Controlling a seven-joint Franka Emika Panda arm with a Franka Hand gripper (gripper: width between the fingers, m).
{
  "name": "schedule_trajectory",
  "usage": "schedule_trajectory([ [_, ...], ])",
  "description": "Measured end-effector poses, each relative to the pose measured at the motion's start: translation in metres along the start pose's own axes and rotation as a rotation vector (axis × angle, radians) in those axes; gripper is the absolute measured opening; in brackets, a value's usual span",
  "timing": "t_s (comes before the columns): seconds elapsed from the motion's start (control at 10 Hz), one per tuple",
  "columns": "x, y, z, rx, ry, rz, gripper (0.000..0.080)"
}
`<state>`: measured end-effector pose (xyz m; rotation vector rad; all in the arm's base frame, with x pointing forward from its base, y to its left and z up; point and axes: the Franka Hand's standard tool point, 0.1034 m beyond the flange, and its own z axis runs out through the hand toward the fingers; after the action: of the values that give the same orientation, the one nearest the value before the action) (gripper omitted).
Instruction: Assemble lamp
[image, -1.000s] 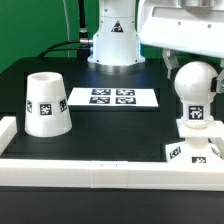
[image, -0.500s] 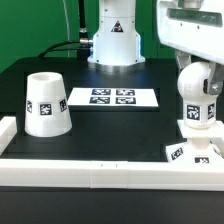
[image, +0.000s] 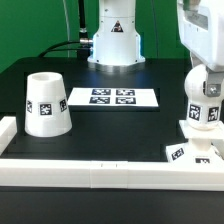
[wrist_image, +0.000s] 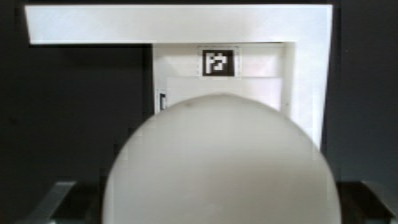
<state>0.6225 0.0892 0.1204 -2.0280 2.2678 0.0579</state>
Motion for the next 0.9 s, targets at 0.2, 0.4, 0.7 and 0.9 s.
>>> schedule_trajectory([
  [0.2, 0.0027, 0.0008, 0.0002, -0.043, 0.003, 0.038, 0.0577],
  [0.4, 0.0078, 0.0024, -0.0021, -0.100, 0.010, 0.078, 0.0577],
  [0.7, 0.0091, 0.0008, -0.0019, -0.109, 0.018, 0.143, 0.0577],
  [0.9, 0.0089, 0.0014, -0.0013, -0.112, 0.018, 0.094, 0.0641],
])
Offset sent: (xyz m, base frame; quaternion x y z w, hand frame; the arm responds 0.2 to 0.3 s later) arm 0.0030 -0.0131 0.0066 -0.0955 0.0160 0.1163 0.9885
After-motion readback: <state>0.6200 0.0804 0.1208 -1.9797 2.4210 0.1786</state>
